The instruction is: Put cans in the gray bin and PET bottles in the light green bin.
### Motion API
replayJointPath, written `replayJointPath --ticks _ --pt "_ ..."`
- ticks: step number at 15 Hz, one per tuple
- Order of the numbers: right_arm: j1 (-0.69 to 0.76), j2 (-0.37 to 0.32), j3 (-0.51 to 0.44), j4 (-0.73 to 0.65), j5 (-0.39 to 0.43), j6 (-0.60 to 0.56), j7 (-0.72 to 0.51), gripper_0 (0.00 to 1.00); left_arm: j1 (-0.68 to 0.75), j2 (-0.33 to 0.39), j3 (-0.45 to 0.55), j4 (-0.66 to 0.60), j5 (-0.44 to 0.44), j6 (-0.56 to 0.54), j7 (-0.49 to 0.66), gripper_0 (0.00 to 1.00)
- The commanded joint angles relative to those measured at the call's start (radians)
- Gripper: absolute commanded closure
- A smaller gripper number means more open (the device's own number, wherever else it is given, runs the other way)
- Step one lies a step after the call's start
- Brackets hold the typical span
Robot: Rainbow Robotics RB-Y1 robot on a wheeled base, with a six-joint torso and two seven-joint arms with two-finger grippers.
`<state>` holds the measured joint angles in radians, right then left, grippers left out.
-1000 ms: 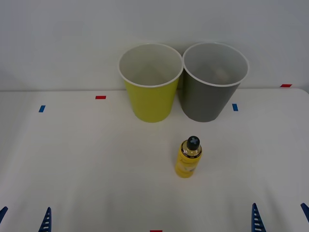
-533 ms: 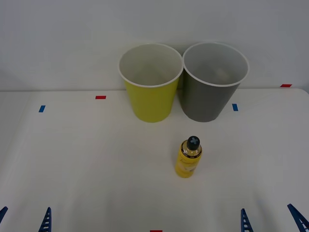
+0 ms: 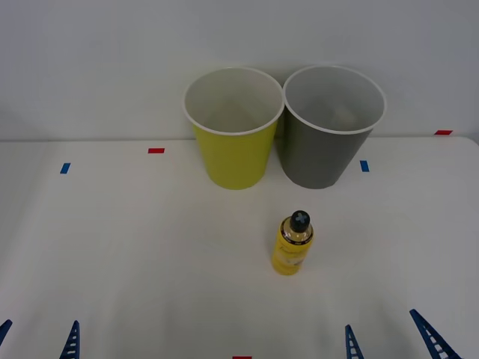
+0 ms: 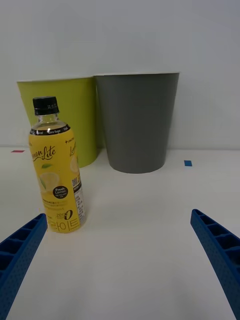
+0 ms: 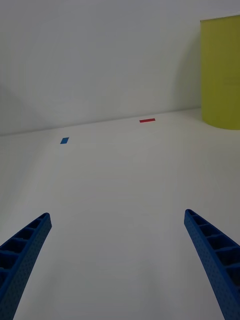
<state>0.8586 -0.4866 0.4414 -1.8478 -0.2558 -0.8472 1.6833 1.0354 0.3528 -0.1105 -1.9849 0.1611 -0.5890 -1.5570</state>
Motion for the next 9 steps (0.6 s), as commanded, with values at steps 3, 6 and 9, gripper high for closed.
replayJointPath --ticks 3,6,9 --pt "-0.158 -0.001 0.06 0.028 0.039 0.146 0.007 0.0 0.0 0.0 0.0 0.0 0.0 0.0 0.0 0.09" --pt "-0.233 -0.004 0.088 0.028 0.056 0.223 0.004 0.0 0.0 0.0 0.0 0.0 0.0 0.0 0.0 0.09" --pt "-0.303 -0.003 0.117 0.055 0.052 0.235 -0.001 0.0 0.0 0.0 0.0 0.0 0.0 0.0 0.0 0.09"
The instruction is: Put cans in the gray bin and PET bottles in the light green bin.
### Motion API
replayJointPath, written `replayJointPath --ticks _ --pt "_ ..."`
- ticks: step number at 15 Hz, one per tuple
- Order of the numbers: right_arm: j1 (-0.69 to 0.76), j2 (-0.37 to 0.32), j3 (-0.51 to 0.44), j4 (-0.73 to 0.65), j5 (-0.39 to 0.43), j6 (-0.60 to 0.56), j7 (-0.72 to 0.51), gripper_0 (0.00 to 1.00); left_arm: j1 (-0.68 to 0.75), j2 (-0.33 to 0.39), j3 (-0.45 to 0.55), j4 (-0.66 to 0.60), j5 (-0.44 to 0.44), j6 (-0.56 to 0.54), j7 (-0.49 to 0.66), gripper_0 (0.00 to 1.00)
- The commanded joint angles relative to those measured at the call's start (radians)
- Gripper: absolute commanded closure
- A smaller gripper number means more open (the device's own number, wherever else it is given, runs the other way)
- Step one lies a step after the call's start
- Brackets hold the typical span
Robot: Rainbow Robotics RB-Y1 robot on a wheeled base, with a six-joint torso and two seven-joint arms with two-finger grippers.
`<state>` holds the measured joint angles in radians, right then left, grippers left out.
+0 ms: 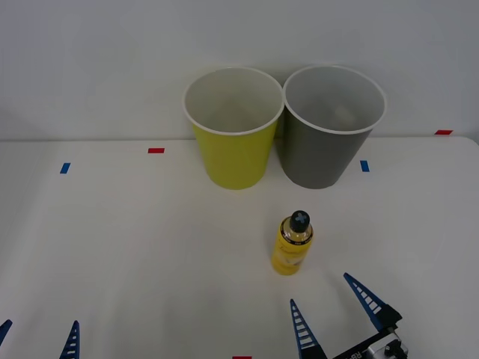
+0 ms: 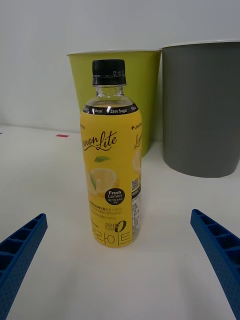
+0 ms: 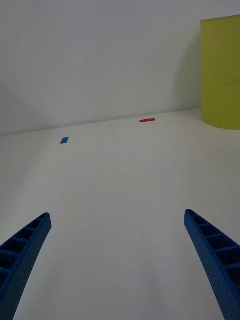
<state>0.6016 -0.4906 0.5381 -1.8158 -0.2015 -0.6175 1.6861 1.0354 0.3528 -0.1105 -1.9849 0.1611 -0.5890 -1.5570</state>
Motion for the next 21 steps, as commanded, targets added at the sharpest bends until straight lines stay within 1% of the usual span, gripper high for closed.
replayJointPath --ticks 1,4,8,12,14,19,21 --pt "-0.066 0.001 0.025 0.027 -0.003 0.005 -0.003 0.0 0.0 0.0 0.0 0.0 0.0 0.0 0.0 0.09" --pt "-0.123 0.015 0.029 0.027 -0.001 0.068 0.001 0.0 0.0 0.0 0.0 0.0 0.0 0.0 0.0 0.09" --pt "-0.181 0.06 0.029 0.029 0.001 0.148 0.003 0.0 0.0 0.0 0.0 0.0 0.0 0.0 0.0 0.09" --pt "-0.237 0.072 0.025 0.029 -0.003 0.183 -0.003 0.0 0.0 0.0 0.0 0.0 0.0 0.0 0.0 0.09" --pt "-0.258 0.081 0.013 0.029 -0.003 0.222 -0.003 0.0 0.0 0.0 0.0 0.0 0.0 0.0 0.0 0.09" --pt "-0.292 0.112 -0.007 0.029 -0.003 0.289 -0.003 0.0 0.0 0.0 0.0 0.0 0.0 0.0 0.0 0.09" --pt "-0.295 0.125 -0.017 0.029 -0.003 0.298 0.0 0.0 0.0 0.0 0.0 0.0 0.0 0.0 0.0 0.09"
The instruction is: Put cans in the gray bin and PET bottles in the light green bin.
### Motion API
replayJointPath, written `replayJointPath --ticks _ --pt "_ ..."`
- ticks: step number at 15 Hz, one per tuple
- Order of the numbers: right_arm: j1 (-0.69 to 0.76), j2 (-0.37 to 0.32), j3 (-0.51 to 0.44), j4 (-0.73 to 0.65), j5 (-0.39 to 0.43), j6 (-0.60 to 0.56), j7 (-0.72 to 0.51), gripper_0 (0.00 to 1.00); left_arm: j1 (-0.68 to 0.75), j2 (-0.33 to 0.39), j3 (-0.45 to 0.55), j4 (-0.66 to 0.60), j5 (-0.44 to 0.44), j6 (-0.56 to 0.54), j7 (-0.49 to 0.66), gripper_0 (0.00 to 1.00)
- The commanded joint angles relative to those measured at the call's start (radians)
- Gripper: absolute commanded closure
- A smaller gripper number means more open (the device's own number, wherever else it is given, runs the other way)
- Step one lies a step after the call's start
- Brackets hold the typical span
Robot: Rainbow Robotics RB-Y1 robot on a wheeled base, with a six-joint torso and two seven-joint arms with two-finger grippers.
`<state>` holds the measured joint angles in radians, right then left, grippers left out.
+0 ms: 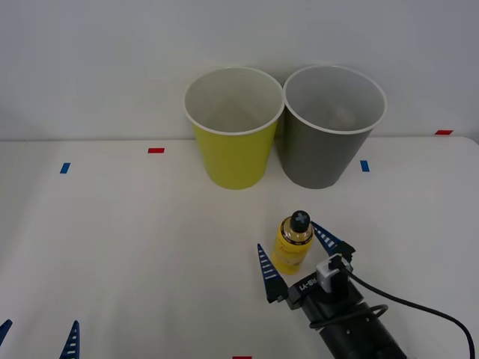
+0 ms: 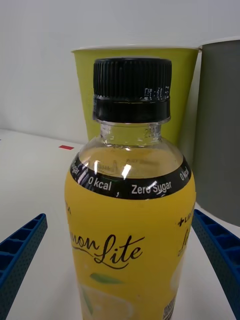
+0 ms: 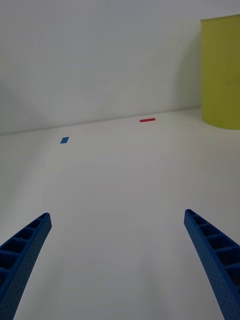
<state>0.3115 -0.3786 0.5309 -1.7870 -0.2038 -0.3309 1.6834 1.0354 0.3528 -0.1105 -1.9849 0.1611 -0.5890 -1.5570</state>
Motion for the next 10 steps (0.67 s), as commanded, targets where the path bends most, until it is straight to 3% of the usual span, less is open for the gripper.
replayJointPath --ticks 1,2,3,4,6,7,10 --pt "-0.005 0.017 -0.011 -0.002 0.0 0.012 -0.001 0.0 0.0 0.0 0.0 0.0 0.0 0.0 0.0 0.09" --pt "-0.005 0.021 -0.011 0.0 0.0 0.012 -0.002 0.0 0.0 0.0 0.0 0.0 0.0 0.0 0.0 0.09" --pt "-0.005 0.023 -0.011 0.0 -0.002 0.012 -0.002 0.11 0.0 0.0 0.0 0.0 0.0 0.0 0.0 0.09" --pt "-0.005 0.026 -0.011 -0.002 -0.005 0.01 -0.004 0.39 0.0 0.0 0.0 0.0 0.0 0.0 0.0 0.09" --pt "-0.003 0.033 -0.011 -0.002 -0.016 0.01 -0.011 0.75 0.0 0.0 0.0 0.0 0.0 0.0 0.0 0.09" --pt "-0.005 0.033 -0.012 -0.003 -0.02 0.01 -0.014 0.83 0.0 0.0 0.0 0.0 0.0 0.0 0.0 0.09" --pt "0.0 0.037 -0.017 -0.009 -0.025 0.01 -0.018 0.89 0.0 0.0 0.0 0.0 0.0 0.0 0.0 0.09"
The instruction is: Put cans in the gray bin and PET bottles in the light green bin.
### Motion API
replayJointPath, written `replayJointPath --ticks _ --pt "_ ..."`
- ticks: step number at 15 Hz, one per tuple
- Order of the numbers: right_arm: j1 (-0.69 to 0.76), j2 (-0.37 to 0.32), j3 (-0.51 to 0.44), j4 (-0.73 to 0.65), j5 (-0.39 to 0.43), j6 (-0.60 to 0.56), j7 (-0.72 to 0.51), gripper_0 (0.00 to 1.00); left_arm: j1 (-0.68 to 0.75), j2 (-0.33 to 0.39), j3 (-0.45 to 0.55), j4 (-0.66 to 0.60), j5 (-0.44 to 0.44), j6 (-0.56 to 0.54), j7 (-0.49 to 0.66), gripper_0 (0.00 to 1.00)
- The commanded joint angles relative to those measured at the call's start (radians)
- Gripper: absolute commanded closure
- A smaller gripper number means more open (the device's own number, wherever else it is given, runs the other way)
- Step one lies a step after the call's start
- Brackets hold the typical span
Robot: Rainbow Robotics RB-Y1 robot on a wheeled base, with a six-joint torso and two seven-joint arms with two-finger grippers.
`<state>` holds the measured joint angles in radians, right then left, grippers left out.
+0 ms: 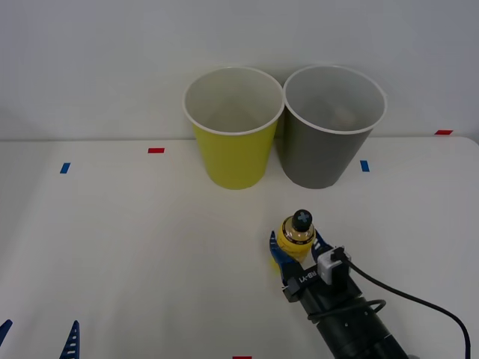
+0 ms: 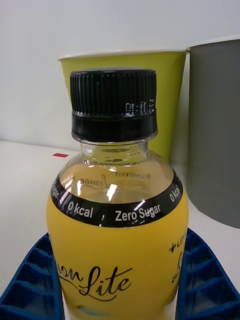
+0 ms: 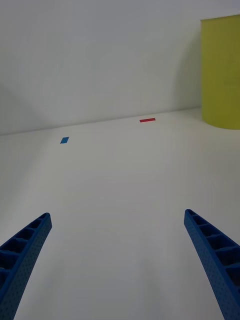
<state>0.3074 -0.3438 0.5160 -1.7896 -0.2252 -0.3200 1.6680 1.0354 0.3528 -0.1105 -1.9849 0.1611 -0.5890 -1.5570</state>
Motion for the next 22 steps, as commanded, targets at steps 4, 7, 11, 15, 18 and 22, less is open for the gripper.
replayJointPath --ticks 4,7,11,15,18,22 --pt "0.013 -0.001 -0.007 -0.019 -0.005 0.001 -0.004 0.92 0.0 0.0 0.0 0.0 0.0 0.0 0.0 0.09" --pt "0.041 -0.018 -0.031 -0.203 -0.01 0.234 -0.007 0.93 0.0 0.0 0.0 0.0 0.0 0.0 0.0 0.09" --pt "0.064 -0.012 -0.086 -0.433 -0.017 0.509 -0.034 0.93 0.0 0.0 0.0 0.0 0.0 0.0 0.0 0.09" --pt "-0.01 -0.012 -0.113 -0.516 0.004 0.667 -0.175 0.93 0.0 0.0 0.0 0.0 0.0 0.0 0.0 0.09" --pt "-0.076 0.0 -0.129 -0.617 0.033 0.852 -0.266 0.94 0.0 0.0 0.0 0.0 0.0 0.0 0.0 0.09" --pt "-0.228 0.006 -0.103 -0.732 0.185 1.145 -0.441 0.94 0.0 0.0 0.0 0.0 0.0 0.0 0.0 0.09"
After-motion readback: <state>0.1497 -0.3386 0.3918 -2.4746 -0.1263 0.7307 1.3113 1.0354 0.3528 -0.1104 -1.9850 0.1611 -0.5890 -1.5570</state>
